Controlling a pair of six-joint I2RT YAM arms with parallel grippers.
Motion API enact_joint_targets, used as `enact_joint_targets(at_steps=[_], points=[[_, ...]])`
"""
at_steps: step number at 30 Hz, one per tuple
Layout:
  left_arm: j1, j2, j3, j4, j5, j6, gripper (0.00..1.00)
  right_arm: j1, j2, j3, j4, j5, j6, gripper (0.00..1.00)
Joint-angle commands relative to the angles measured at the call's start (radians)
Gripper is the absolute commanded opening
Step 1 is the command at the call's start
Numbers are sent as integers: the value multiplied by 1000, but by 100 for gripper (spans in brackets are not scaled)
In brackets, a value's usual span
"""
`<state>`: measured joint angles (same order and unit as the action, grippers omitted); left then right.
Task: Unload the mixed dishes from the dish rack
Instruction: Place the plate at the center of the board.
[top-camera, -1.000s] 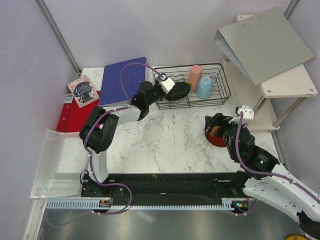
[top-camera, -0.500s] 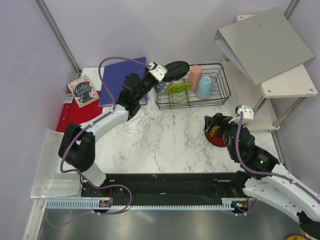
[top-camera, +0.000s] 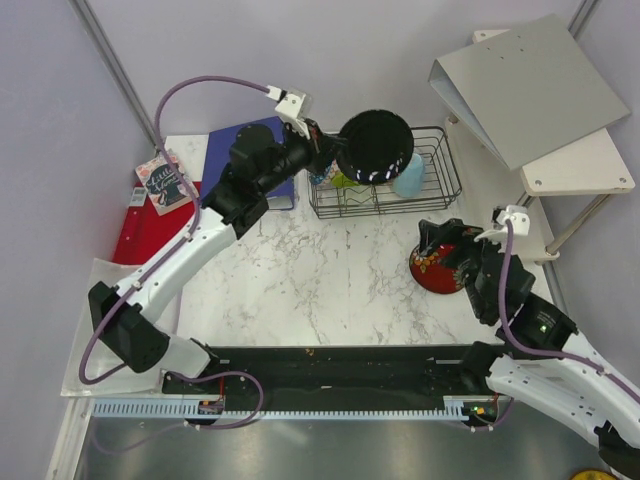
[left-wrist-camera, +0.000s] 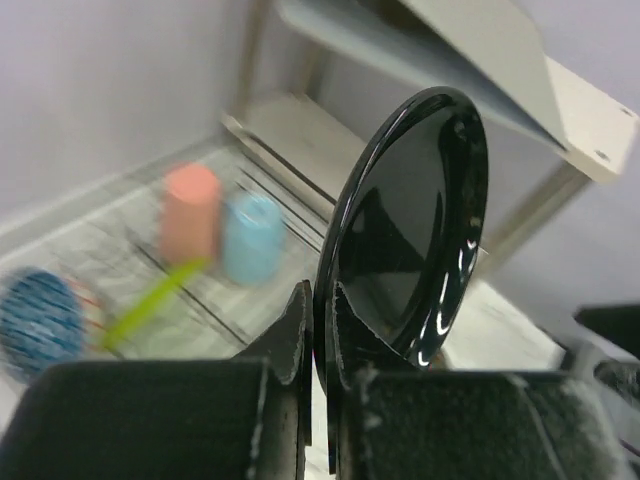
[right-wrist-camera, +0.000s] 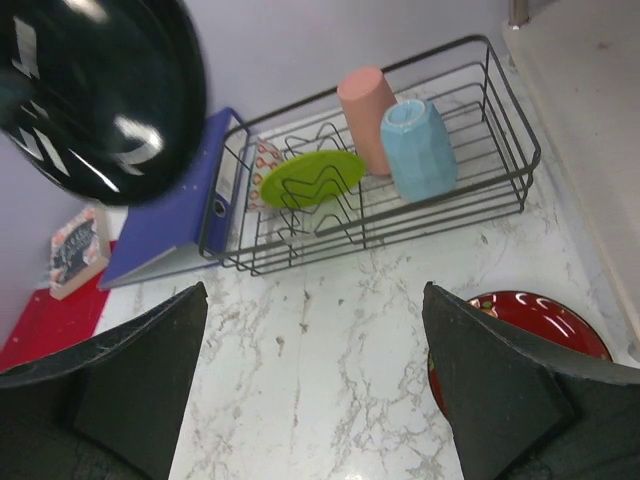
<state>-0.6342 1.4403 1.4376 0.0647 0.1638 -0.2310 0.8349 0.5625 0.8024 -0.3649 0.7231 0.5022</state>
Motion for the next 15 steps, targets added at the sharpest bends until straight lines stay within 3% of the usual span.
enact_joint_targets(at_steps=[1, 8, 15], points=[[-50, 106, 6, -161, 195, -335, 2, 0, -53, 95, -5, 42, -28, 96], [-223, 302, 60, -177, 207, -349, 2, 1, -111, 124, -42, 75, -34, 95], [-240, 517, 90, -95, 243, -508, 2, 0, -104, 95, -83, 49, 19, 95]])
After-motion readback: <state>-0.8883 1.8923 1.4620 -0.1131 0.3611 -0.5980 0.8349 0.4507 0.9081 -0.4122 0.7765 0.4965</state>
